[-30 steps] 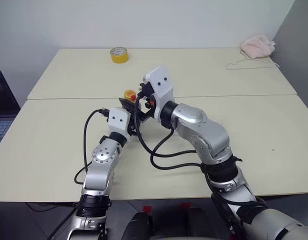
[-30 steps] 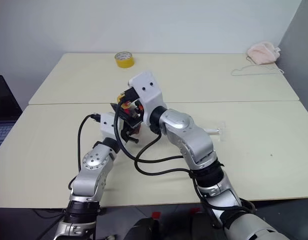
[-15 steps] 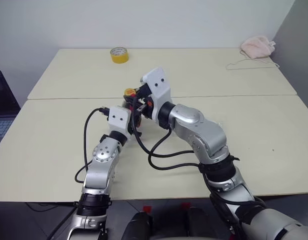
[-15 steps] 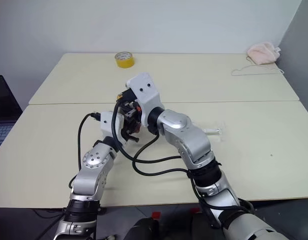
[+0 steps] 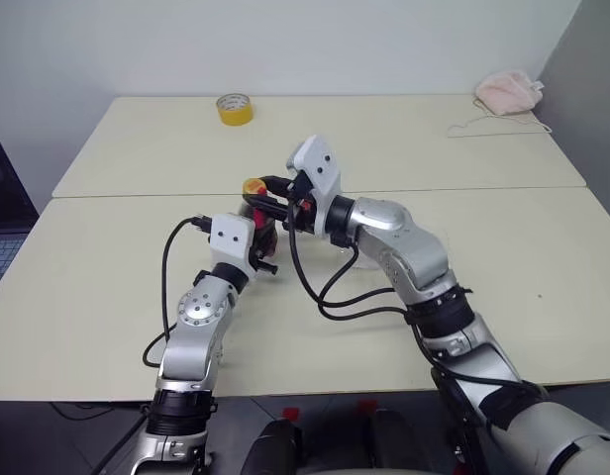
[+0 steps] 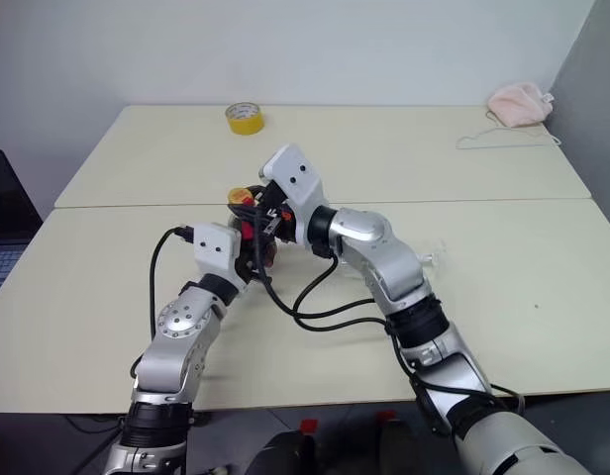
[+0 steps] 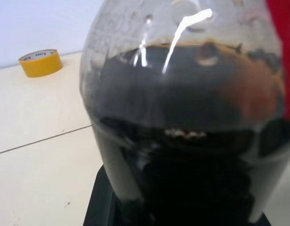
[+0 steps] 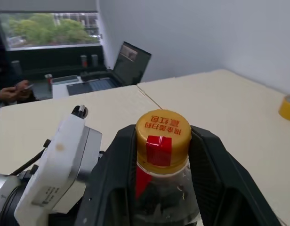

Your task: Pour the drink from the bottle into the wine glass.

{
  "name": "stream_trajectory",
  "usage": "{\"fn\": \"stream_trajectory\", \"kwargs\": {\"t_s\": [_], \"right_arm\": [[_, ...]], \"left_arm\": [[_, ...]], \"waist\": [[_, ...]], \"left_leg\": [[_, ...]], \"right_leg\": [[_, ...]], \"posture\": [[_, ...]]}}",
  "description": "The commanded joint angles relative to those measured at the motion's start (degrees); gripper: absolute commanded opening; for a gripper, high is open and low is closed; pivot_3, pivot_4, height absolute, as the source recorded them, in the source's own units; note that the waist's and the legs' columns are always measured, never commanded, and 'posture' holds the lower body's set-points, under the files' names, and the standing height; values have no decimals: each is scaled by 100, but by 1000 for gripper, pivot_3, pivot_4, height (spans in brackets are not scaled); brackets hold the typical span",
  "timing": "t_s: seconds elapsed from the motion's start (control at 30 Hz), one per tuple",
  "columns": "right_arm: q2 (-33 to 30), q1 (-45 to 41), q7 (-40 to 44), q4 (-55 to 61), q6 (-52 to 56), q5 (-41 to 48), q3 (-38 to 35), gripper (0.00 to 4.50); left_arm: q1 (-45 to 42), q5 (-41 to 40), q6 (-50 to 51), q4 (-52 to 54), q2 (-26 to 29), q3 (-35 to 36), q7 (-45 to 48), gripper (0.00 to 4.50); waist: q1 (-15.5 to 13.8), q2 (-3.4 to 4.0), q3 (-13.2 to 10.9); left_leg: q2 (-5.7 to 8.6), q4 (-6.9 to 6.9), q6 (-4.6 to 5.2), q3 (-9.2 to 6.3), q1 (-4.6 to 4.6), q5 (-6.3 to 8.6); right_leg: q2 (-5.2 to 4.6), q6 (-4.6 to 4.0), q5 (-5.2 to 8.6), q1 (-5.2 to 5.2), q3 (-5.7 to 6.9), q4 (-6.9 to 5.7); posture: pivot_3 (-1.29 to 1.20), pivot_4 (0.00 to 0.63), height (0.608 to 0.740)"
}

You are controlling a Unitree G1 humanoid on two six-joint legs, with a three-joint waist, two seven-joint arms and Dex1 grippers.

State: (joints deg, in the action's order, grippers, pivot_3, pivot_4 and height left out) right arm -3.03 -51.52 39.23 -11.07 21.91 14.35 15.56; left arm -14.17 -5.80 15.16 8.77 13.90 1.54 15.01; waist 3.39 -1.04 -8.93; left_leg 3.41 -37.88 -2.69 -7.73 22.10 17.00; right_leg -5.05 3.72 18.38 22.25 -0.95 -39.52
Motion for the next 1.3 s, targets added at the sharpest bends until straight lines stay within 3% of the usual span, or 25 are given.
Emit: {"fn": "stream_trajectory", "kwargs": {"t_s": [0.03, 0.2, 0.43, 0.67, 0.73, 0.77, 1.03, 1.13, 1.3], "right_arm": [[-263, -422, 378, -694, -907, -113, -356, 1260], [-380, -834, 909, -1749, -1634, -246, -299, 1260], [-395, -678, 1250, -1674, -1484, -68, -294, 1260], [-471, -411, 1212, -1109, -1158, 46, -351, 3650], [-654, 1, 1212, -154, -729, 206, -337, 4366], [-709, 134, 1201, 171, -562, 263, -339, 4500], [-645, 937, 265, 2200, 642, 472, -384, 4500], [-132, 1021, -798, 2401, 739, -42, -184, 4500], [218, 936, -1368, 2349, 927, -385, 24, 4500]], "left_arm": [[92, -161, 33, 444, 112, 208, 67, 899], [98, -220, 115, 488, 166, 228, 131, 899], [102, -204, 108, 475, 166, 197, 146, 898], [102, -182, 94, 468, 123, 187, 158, 871], [78, -160, 73, 459, 94, 173, 144, 871], [71, -151, 67, 455, 87, 170, 139, 871], [12, -50, -4, 380, 3, 149, 2, 865], [-57, 18, -67, 273, 2, 147, -70, 864], [-109, 133, -168, 190, -2, 82, -110, 864]], "waist": [[1, 0, 0], [0, 0, 0], [-4, 0, 0], [-12, 0, 0], [-15, 0, 0], [-15, 0, 0], [-16, 0, 0], [-14, 0, 0], [-16, 0, 0]], "left_leg": [[0, 0, 0, 0, 0, 0], [1, -1, 0, -2, 0, 0], [1, -2, -1, -3, 0, 0], [2, -3, -1, -3, 1, 0], [2, -2, -1, -2, 1, 0], [2, -1, -1, -4, 3, 0], [2, -6, -1, -5, 14, 0], [2, -6, -1, -5, 14, 0], [8, -8, -1, -5, 14, 0]], "right_leg": [[0, 0, 0, 0, 0, 1], [-2, 0, 0, -2, 2, 3], [-3, 0, 0, -1, 1, 3], [-5, 0, 0, -2, 1, 3], [-5, 0, 0, -2, 1, 4], [-6, 0, 0, -1, 2, 5], [-8, 0, 0, 2, 2, 4], [-7, 0, 0, 5, 1, 0], [-8, 0, 0, 5, 2, 0]], "posture": [[0, 150, 740], [0, 150, 740], [0, 150, 740], [0, 150, 740], [0, 150, 740], [0, 150, 740], [0, 150, 740], [0, 150, 740], [0, 150, 740]]}}
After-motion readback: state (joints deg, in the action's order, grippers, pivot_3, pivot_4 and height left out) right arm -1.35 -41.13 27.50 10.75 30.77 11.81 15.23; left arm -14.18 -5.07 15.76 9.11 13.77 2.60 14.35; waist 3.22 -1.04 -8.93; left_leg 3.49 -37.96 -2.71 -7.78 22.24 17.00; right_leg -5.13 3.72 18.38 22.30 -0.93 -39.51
